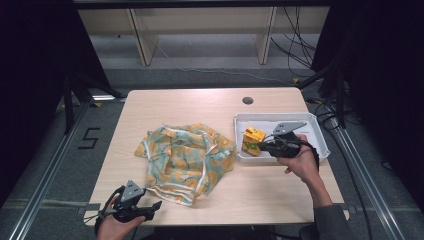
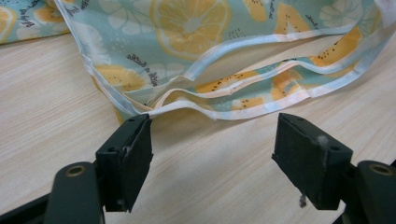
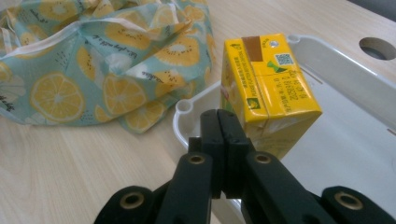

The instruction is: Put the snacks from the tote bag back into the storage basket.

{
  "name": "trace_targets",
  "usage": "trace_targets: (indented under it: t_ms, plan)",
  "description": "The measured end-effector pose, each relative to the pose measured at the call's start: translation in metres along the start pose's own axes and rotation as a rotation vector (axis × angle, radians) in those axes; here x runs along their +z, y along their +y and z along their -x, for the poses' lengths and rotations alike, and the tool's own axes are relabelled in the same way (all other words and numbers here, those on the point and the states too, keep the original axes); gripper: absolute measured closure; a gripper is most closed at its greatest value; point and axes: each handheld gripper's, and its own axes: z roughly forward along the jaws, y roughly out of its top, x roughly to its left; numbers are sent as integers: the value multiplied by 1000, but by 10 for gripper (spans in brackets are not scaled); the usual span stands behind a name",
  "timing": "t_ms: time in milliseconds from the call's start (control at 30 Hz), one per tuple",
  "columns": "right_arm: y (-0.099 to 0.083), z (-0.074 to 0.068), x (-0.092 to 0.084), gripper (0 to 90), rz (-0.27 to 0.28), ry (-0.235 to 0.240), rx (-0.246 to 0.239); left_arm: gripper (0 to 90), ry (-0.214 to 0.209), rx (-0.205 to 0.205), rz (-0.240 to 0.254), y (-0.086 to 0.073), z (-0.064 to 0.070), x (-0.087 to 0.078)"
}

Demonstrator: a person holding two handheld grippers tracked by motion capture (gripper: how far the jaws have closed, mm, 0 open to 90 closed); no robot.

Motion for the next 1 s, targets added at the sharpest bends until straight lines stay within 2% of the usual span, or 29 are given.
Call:
trace_targets:
  t_ms: [67, 100, 167, 267, 300, 467, 500, 533, 567, 633, 667, 700, 867, 900, 933, 1000]
  plan:
    - [0, -1, 3, 900, 0, -2, 3, 275, 7, -3, -14, 0, 1, 0]
    - [0, 0, 3, 900, 0, -16, -4, 274, 11, 8, -12, 0, 1, 0]
    - [-1, 1, 4, 900, -6, -18, 4, 274, 3, -1, 2, 0, 1, 1]
    - [-2, 4, 5, 900, 0, -23, 2, 275, 2, 11, -16, 1, 0, 0]
    - [-2, 5, 6, 900, 1, -21, 6, 275, 4, -1, -7, 0, 1, 1]
    - [-4, 7, 7, 900, 0, -29, 10, 275, 1, 1, -7, 0, 1, 1]
    - [-4, 8, 6, 900, -10, -26, 3, 274, 15, 0, 0, 0, 1, 2]
    - [-5, 8, 5, 900, -18, -25, 10, 275, 8, -10, 1, 0, 2, 2]
    - [-5, 9, 6, 900, -7, -32, 7, 275, 3, 3, 0, 0, 1, 1]
    - [-7, 10, 5, 900, -14, -35, 20, 275, 7, 0, 2, 0, 2, 1]
    - [-8, 11, 6, 900, 6, -41, 21, 275, 3, -2, 12, 0, 1, 2]
    - [-8, 13, 4, 900, -18, -34, 18, 275, 2, -7, 9, 0, 2, 2]
    - [-10, 16, 3, 900, -17, -53, 33, 275, 2, -2, 6, 0, 1, 2]
    - [-11, 16, 5, 900, 8, -59, 38, 275, 1, -3, 7, 0, 1, 2]
    - [-11, 19, 3, 900, -17, -54, 25, 274, 1, -2, 6, 0, 1, 2]
    - [-12, 20, 3, 900, -4, -67, 24, 275, -1, 8, 0, 0, 1, 2]
